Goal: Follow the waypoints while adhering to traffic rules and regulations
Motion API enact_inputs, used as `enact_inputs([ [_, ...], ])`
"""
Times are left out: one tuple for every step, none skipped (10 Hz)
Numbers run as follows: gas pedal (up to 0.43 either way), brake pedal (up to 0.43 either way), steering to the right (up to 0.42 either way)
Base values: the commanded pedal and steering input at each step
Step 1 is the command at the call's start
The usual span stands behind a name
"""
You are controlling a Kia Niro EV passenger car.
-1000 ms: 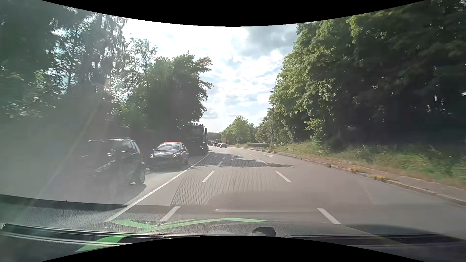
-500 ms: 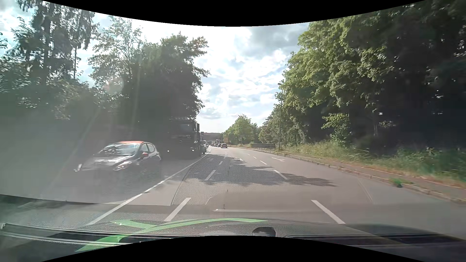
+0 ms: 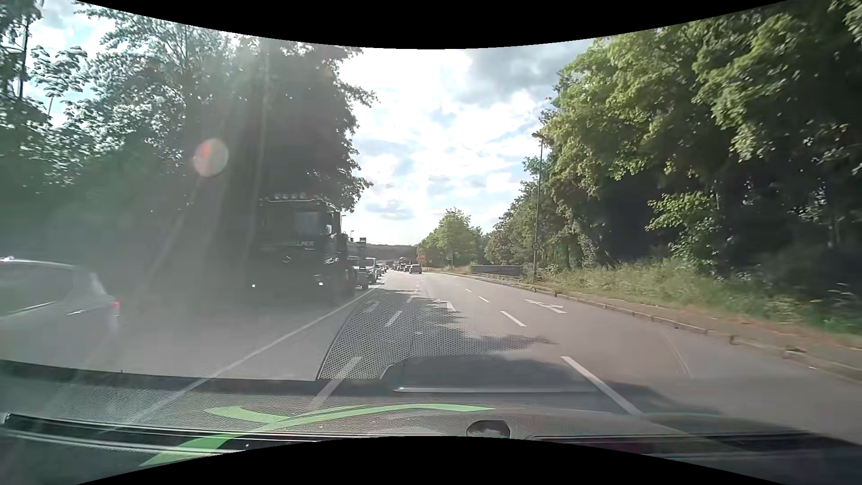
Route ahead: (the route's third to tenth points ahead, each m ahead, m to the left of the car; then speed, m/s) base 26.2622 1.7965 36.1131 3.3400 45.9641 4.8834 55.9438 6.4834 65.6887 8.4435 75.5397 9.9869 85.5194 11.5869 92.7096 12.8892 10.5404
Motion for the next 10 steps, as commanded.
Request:
enact_inputs([
  [0.098,0.000,-0.011],
  [0.098,0.000,-0.011],
  [0.098,0.000,-0.011],
  [0.098,0.000,-0.011],
  [0.098,0.000,-0.011],
  [0.098,0.000,-0.011],
  [0.098,0.000,-0.011],
  [0.098,0.000,-0.011],
  [0.098,0.000,-0.011],
  [0.087,0.000,-0.011],
])
